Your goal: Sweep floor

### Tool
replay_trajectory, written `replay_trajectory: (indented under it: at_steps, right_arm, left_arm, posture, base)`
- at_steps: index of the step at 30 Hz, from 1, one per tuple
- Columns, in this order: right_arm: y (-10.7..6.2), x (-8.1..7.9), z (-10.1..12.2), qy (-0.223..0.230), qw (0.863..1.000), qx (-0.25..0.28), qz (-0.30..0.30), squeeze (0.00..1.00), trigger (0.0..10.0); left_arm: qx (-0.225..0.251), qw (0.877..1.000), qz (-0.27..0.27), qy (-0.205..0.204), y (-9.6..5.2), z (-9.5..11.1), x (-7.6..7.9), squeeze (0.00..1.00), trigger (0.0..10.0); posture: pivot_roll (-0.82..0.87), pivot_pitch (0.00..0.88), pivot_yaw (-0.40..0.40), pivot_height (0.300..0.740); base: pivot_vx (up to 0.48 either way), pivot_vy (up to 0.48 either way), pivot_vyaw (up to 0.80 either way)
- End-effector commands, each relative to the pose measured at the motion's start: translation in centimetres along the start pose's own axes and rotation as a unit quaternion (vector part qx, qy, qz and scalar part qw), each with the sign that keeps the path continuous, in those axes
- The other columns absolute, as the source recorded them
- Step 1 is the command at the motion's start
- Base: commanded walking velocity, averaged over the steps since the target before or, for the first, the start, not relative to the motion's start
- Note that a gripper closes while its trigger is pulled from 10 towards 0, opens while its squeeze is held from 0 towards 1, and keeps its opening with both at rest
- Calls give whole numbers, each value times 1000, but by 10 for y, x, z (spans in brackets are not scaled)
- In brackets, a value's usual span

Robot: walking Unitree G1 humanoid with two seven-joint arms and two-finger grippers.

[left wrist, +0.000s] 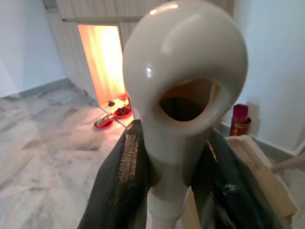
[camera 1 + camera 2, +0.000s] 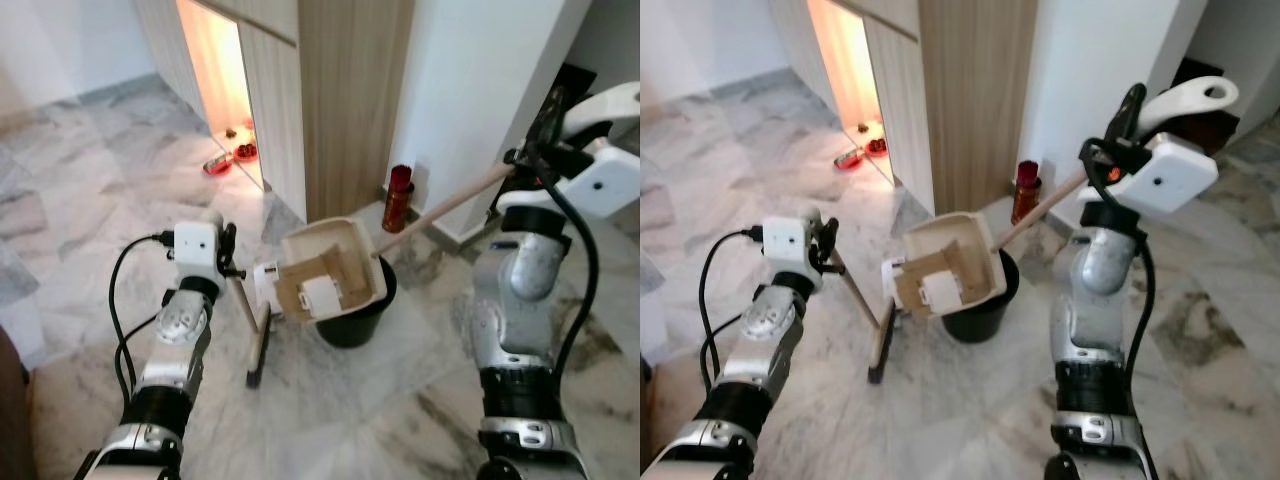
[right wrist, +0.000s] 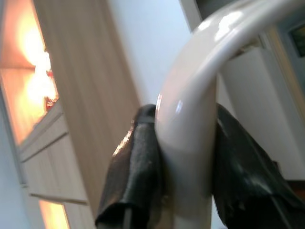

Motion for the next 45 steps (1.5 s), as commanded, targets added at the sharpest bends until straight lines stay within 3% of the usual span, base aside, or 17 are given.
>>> replay_trajectory:
  at_steps: [1, 22, 35, 43, 45]
  right_arm:
    - [8, 5, 21, 20, 999, 45, -17, 0, 10000]
    - [9, 15, 20, 10, 998, 45, -45, 0, 10000]
    - [9, 24, 18, -9, 997, 41, -66, 0, 10000]
    - [8, 36, 18, -32, 995, 42, -90, 0, 10000]
    - [9, 41, 20, -55, 993, 49, -97, 0, 10000]
  left_arm:
    - [31, 999, -8, 4, 6, 16, 5, 0, 10000]
    - [31, 999, -8, 4, 4, 16, 5, 0, 10000]
    - [26, 999, -25, -3, -2, 13, 8, 0, 10000]
    - [22, 999, -31, -4, -4, 11, 8, 0, 10000]
    - [21, 999, -33, -4, -5, 11, 9, 0, 10000]
  posture:
    - [53, 38, 46, 740]
    - [55, 46, 48, 740]
    - [60, 58, 48, 740]
    - [61, 64, 51, 740]
    - [58, 66, 53, 740]
  base:
    - [300, 0, 0]
    - [304, 0, 0]
    - [0, 0, 0]
    - [0, 0, 0]
    - [0, 0, 0]
Point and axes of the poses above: a point about 5 cm out from each wrist's last joint towards the gripper, its own y axis pointing out of the wrist towards the gripper, its own z axis along the axis of the wrist's last joint, x = y × z, the point moved 3 cm from there along y, pointing out of the wrist towards the gripper, and after that the axes turned 8 degrees about -y, right-handed, at the moved point
